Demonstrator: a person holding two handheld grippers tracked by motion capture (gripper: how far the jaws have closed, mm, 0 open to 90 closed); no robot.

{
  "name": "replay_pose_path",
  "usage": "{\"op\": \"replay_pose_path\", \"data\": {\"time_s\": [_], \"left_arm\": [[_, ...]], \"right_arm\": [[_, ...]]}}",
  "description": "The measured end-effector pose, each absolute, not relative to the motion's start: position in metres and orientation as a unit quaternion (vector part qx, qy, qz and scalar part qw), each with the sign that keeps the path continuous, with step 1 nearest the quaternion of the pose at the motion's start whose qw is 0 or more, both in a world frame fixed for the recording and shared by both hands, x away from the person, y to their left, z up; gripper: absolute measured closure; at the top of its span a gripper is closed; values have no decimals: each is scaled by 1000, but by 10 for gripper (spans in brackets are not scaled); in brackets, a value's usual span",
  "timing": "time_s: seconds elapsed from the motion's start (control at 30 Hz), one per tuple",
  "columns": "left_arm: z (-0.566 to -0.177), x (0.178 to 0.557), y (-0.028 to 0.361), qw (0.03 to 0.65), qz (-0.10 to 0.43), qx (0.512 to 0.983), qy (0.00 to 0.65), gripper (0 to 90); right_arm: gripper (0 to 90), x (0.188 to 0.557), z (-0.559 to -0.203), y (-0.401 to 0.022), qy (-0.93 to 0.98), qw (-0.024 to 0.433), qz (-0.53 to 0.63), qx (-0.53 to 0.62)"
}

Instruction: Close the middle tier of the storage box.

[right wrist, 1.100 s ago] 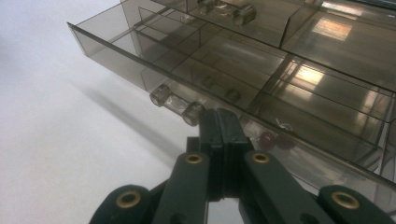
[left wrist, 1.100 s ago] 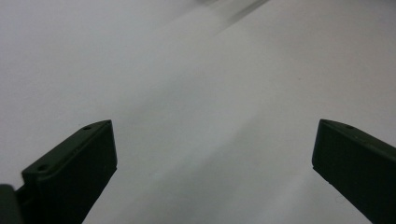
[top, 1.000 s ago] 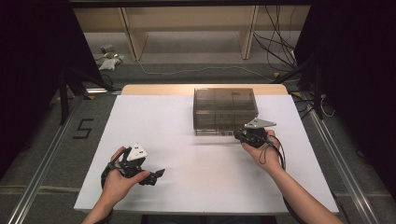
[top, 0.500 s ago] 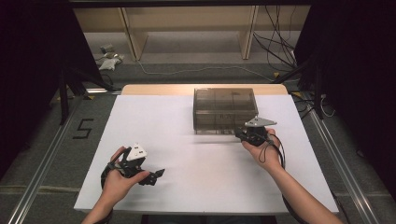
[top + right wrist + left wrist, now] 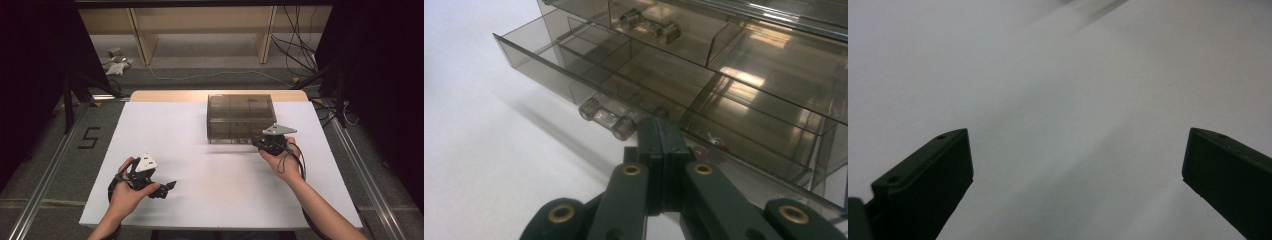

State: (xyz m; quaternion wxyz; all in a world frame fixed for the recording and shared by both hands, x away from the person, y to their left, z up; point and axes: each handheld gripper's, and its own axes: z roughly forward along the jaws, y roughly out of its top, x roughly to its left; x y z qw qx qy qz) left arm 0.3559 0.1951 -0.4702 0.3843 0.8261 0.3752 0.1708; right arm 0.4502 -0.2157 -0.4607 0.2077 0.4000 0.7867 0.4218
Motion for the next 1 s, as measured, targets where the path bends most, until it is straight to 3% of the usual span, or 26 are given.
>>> {"op": "replay_pose_path", "data": {"time_s": [1.0], "left_arm": [[-471, 358, 194, 385, 167, 825, 379, 0]], "right_arm": [[900, 457, -467, -211, 785, 202, 418, 410]]}}
